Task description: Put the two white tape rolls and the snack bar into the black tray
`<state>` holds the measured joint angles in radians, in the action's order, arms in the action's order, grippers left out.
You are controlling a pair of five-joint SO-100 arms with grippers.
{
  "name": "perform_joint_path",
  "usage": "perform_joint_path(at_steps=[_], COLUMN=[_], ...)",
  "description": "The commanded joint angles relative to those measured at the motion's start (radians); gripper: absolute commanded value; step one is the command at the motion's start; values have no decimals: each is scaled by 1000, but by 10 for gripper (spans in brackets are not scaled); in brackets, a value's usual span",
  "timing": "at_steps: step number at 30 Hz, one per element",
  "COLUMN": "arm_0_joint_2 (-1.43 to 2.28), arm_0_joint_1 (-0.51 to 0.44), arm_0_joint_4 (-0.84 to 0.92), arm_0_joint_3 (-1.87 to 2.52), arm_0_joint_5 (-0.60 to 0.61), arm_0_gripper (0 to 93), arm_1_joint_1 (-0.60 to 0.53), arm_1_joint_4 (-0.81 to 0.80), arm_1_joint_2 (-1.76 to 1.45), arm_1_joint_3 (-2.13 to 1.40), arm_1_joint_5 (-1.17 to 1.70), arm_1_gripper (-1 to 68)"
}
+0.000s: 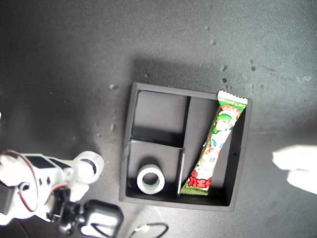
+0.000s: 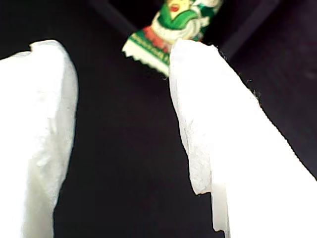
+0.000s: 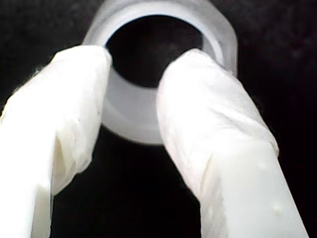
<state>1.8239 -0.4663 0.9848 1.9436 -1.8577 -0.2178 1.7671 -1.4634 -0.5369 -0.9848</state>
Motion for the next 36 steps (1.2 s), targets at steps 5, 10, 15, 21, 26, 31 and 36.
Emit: perform_joint_path(at_steps=[5,10,15,21,26,31,36], arm_0_joint_2=[-41,-78,-92,-109,-130,-6,227], arm_0_joint_1=[-51,-64,-71,-77,-61,6,126], arm_0_joint_4=[-46,-84,-158,-339,-405,-347,-126], arm_0_joint_3=[-32,-32,37,198,307,322,170], arm_0_joint_5=[-60,-57,-74,-107,-183,-84,189], arm_0_gripper=[111,125,136,148,23,0,0], arm_1_joint_1=[-54,-43,-58,-97,-129,-155,-140], arm_1_joint_4=[31,31,31,32,32,32,34], arm_1_joint_2=[-21,-21,-21,-23,-23,-23,-94], arm_1_joint_3=[9,-43,-31,14,49,89,75], arm_1_joint_5=[-60,-67,-63,-43,-14,20,-11], arm_1_gripper=[-2,-2,-2,-2,-2,-2,-3])
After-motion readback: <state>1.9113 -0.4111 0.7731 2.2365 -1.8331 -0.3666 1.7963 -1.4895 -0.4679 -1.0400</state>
